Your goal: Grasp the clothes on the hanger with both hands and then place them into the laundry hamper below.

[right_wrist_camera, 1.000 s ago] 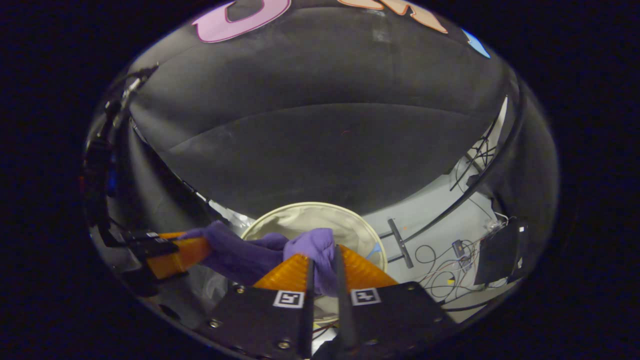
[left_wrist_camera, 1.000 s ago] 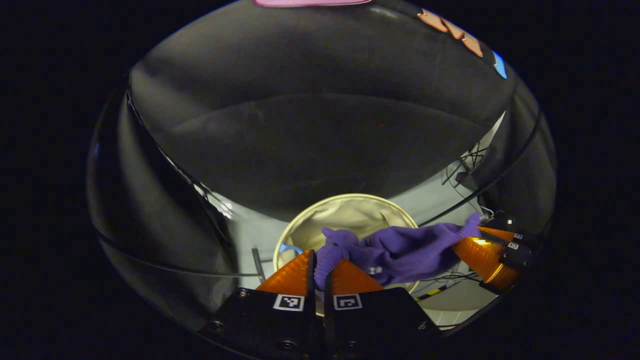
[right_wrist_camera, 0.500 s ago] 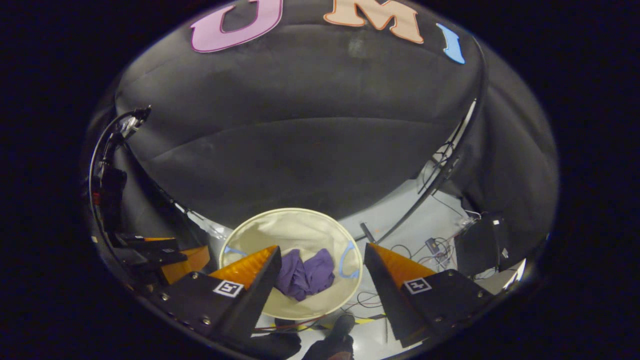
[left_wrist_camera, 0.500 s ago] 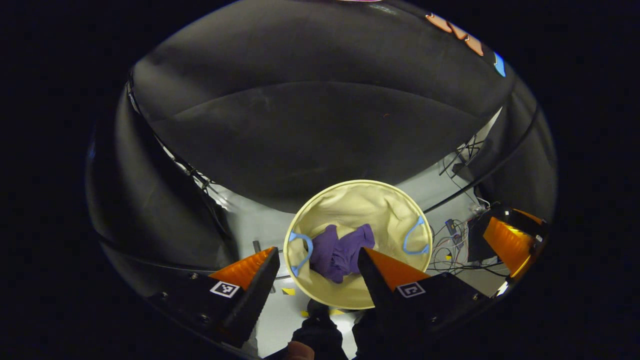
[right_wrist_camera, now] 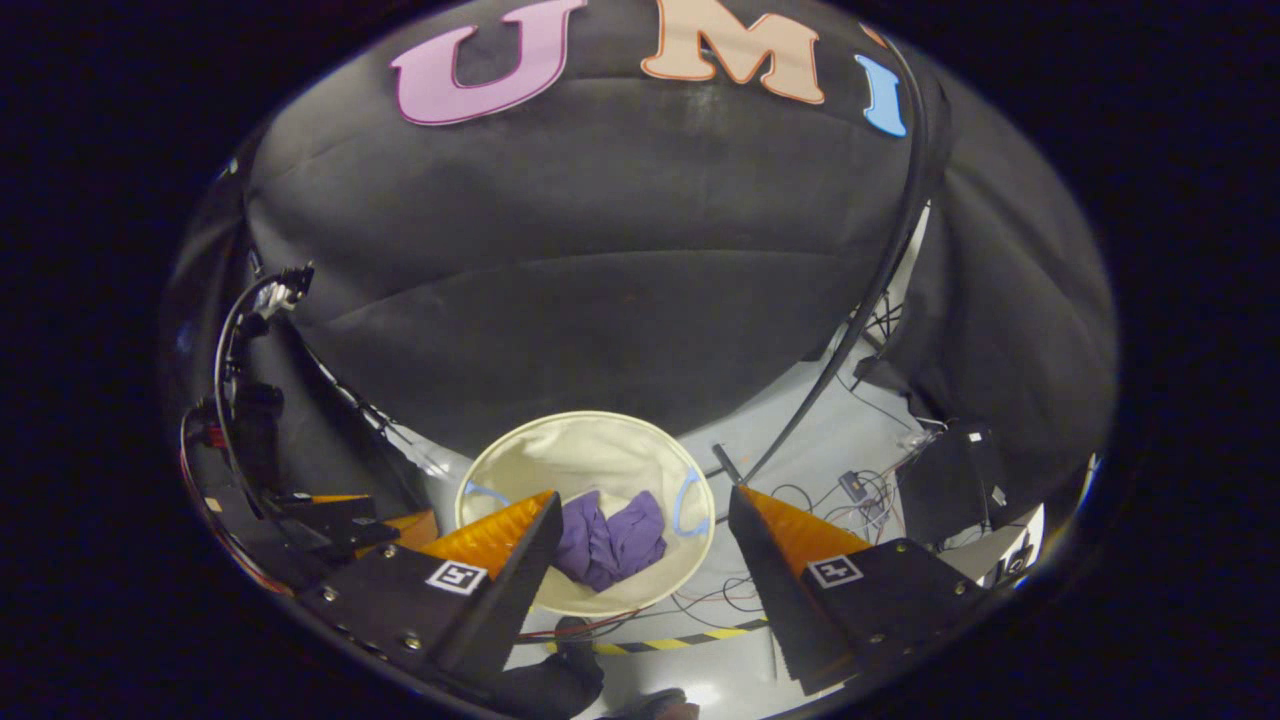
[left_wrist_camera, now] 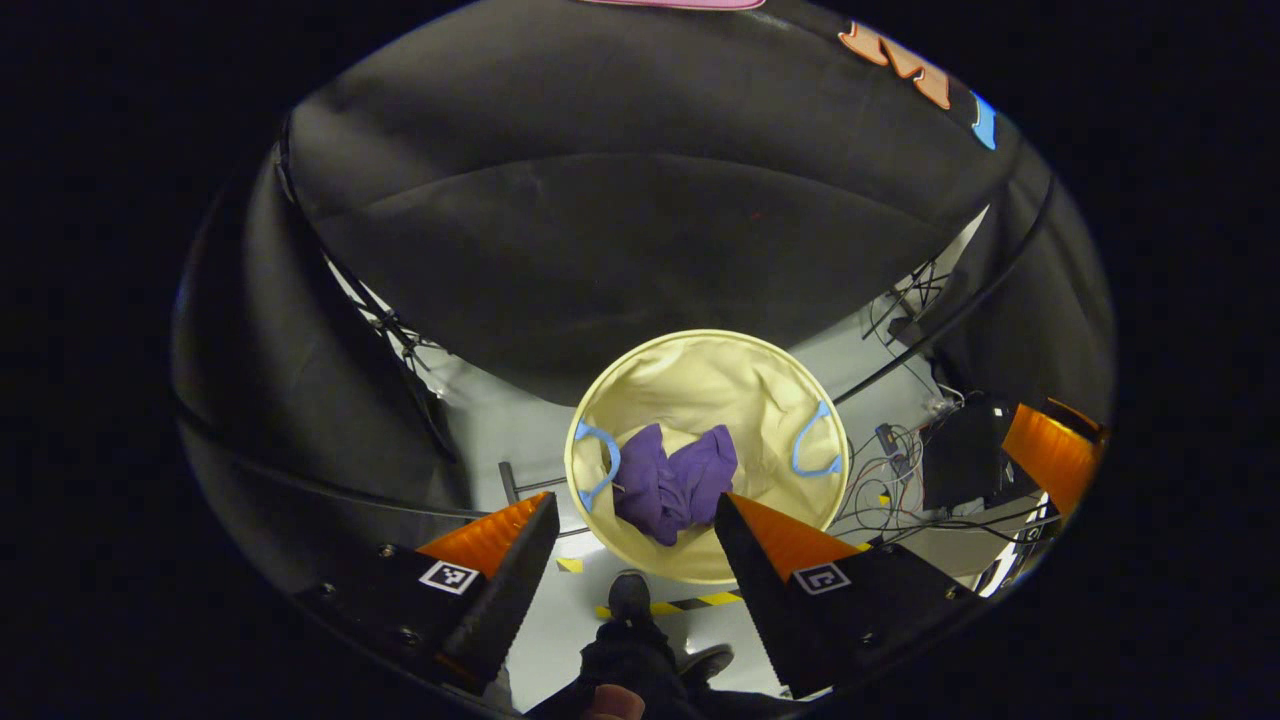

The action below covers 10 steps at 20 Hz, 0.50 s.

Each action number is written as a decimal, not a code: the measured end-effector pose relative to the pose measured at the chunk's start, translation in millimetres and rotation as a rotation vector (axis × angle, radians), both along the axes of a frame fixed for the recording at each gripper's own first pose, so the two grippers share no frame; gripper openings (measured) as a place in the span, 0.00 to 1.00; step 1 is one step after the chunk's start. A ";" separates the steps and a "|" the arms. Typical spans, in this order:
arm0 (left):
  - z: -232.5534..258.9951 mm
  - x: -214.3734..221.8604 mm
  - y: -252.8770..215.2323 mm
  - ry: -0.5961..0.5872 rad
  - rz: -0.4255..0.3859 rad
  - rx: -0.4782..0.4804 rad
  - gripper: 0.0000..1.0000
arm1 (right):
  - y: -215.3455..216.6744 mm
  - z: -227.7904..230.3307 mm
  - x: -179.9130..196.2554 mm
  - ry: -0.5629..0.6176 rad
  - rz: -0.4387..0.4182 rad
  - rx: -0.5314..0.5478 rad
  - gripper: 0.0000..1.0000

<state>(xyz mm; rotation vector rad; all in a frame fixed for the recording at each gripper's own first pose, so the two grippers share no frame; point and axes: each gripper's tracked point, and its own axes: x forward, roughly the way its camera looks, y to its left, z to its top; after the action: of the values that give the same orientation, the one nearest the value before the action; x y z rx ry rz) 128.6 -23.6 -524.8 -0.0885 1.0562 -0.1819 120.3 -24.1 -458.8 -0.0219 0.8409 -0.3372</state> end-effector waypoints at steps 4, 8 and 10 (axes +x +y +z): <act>49.5 -9.6 11.4 -0.117 0.048 0.003 0.98 | 15.1 28.0 -27.0 -0.051 0.057 0.014 1.00; 104.9 -24.8 13.0 -0.224 0.114 -0.001 0.98 | 28.0 77.8 -49.5 -0.130 0.104 0.042 1.00; 132.6 -39.4 12.1 -0.276 0.133 0.001 0.98 | 32.5 108.7 -62.4 -0.172 0.126 0.039 1.00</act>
<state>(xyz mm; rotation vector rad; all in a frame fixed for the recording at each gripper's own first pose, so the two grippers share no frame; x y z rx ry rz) 89.3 -11.5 -392.2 -0.1285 0.7726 -0.0700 58.0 8.4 -350.1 -0.0097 0.6715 -0.2011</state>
